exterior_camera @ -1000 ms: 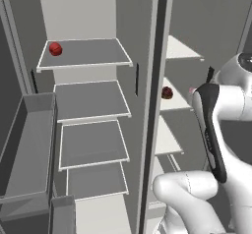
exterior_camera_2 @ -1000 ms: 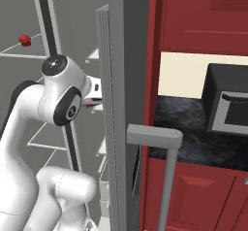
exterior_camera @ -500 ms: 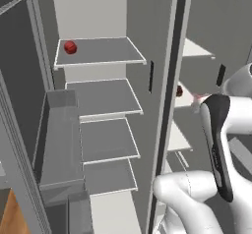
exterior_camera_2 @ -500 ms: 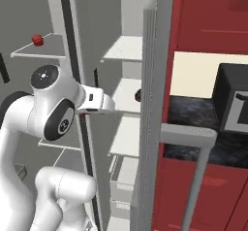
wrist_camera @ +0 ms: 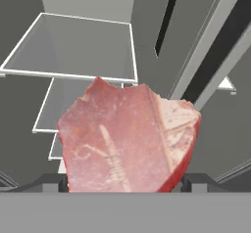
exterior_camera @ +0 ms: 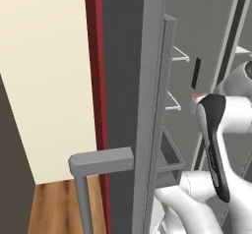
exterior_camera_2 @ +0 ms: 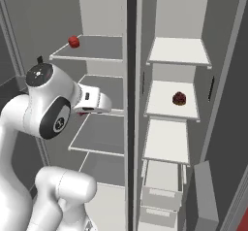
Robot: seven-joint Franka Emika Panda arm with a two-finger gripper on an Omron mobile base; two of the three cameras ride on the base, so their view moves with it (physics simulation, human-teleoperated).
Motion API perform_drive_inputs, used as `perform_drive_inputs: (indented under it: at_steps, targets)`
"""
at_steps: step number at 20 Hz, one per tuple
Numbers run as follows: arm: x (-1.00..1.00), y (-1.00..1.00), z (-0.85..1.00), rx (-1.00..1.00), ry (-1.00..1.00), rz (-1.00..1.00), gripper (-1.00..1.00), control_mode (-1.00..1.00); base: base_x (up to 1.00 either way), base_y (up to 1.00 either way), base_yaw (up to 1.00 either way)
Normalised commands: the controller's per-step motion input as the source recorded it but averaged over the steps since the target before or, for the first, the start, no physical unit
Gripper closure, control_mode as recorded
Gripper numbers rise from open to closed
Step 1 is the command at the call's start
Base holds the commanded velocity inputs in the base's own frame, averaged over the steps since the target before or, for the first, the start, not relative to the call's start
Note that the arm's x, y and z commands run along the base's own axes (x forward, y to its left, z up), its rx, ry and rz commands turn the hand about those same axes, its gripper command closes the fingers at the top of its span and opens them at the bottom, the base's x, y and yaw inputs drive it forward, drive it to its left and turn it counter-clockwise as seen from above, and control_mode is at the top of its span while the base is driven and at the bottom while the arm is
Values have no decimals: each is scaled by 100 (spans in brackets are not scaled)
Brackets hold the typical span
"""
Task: Pick up the frozen steak from the freezer, place it on any shelf in the fridge, and close the fridge and freezer doors when done.
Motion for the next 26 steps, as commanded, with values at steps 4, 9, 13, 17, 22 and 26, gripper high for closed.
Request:
perform_drive_inputs:
  at_steps: [4,9,13,17,22,26]
  targets:
    - [31,6,24,0,-6,0,100,-100,20,12,0]
    - [85,34,87,0,-31,0,100,-100,0,0,0]
    - [99,65,84,0,-27,0,100,-100,0,0,0]
    - [100,47,60,0,-5,-5,100,-100,0,0,0]
    - [100,5,11,0,17,0,100,-100,0,0,0]
    - [100,-2,-8,0,30,0,100,-100,0,0,0]
